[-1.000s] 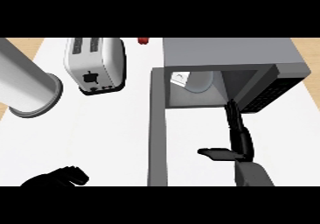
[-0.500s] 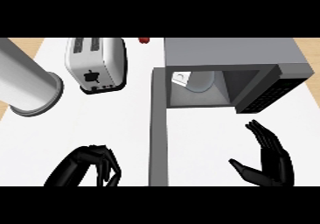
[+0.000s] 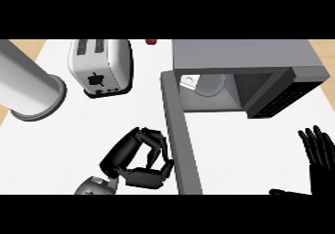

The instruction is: Pick up the milk, place it into the microwave and close the microwave

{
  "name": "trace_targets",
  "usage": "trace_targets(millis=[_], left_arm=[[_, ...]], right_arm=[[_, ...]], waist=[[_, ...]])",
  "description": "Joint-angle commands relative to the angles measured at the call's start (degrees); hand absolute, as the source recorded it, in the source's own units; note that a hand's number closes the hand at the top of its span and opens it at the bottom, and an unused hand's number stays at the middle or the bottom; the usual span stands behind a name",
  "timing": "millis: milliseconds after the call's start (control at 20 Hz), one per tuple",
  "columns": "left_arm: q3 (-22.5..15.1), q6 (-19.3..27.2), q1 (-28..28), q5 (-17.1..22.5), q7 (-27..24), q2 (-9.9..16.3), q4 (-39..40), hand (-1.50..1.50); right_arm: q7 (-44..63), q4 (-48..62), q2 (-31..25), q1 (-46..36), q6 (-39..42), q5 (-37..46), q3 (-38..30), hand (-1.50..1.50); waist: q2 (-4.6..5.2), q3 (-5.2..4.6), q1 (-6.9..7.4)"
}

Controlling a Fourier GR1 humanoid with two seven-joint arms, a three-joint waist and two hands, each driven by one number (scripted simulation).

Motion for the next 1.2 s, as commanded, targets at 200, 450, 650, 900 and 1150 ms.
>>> trace_targets(millis=[200, 450, 650, 900, 1150], left_arm=[[-16.6, 15.2, -14.4, 3.5, 2.7, -0.2, 18.3, 1.50], [-26.1, 24.8, -21.8, 12.1, 5.9, -0.2, 26.6, 1.50], [-31.8, 26.7, -28.1, 20.4, 7.2, -0.2, 30.5, 1.50], [-30.7, 30.1, -32.5, 28.6, 3.5, -0.2, 31.4, -1.50], [-28.6, 32.2, -36.6, 35.2, -2.0, -0.2, 31.4, 1.50]], right_arm=[[4.9, -6.7, -1.5, -1.4, 0.9, -3.5, -1.9, -1.50], [4.5, -10.1, -4.4, 0.7, 6.3, -6.4, -3.0, -1.50], [10.3, -13.5, -4.5, -3.1, 5.5, -6.7, 0.0, -1.50], [13.5, -17.5, -7.0, -5.5, 7.8, -9.3, 0.4, -1.50], [13.8, -18.0, -8.0, -7.1, 10.8, -11.6, 1.2, -1.50]], waist=[[0.28, 0.01, -0.37], [0.42, 0.00, -2.29], [0.90, -0.09, -4.32], [1.51, -0.27, -7.60], [2.42, -0.30, -10.37]])
